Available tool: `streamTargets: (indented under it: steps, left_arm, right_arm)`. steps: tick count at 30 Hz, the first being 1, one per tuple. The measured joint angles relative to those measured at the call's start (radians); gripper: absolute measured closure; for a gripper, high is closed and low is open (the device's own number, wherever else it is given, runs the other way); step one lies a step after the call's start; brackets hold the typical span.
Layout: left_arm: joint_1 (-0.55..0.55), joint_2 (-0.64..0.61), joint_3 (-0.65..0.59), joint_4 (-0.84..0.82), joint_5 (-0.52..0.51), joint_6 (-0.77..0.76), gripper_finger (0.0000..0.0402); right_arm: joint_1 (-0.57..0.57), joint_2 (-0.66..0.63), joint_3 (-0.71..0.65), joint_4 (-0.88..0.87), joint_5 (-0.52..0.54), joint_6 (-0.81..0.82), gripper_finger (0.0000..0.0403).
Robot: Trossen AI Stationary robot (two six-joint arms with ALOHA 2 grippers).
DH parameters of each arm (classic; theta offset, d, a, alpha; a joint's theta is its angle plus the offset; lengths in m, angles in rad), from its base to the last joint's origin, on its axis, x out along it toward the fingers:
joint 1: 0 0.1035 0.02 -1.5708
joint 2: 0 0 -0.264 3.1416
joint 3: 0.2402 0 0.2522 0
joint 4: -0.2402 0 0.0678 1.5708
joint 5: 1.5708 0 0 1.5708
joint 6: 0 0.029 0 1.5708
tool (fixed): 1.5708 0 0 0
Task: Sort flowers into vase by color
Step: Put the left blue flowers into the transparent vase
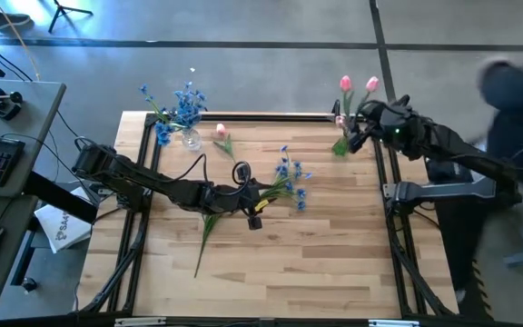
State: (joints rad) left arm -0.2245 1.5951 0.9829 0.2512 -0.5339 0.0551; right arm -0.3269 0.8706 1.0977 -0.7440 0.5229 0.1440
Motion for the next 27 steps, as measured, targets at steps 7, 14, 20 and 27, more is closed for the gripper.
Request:
streamTargets:
  steps: [7, 14, 20, 27]
  left_arm:
    - [0.002, -0.005, 0.0, -0.007, -0.038, -0.076, 0.0254]
    - [0.005, -0.013, 0.001, -0.105, -0.053, -0.101, 0.0254]
    - [0.016, -0.013, 0.001, -0.347, 0.061, -0.217, 0.0254]
    - [-0.001, -0.072, 0.05, -0.801, 0.125, -0.557, 0.0254]
  right_arm:
    - [0.163, 0.005, 0.0, -0.056, -0.001, 0.098, 0.016]
    - [0.342, 0.033, 0.0, -0.138, -0.096, 0.211, 0.016]
    - [0.54, 0.163, 0.0, -0.156, -0.074, 0.273, 0.016]
    - [0.696, 0.402, 0.0, -0.158, 0.085, 0.443, 0.016]
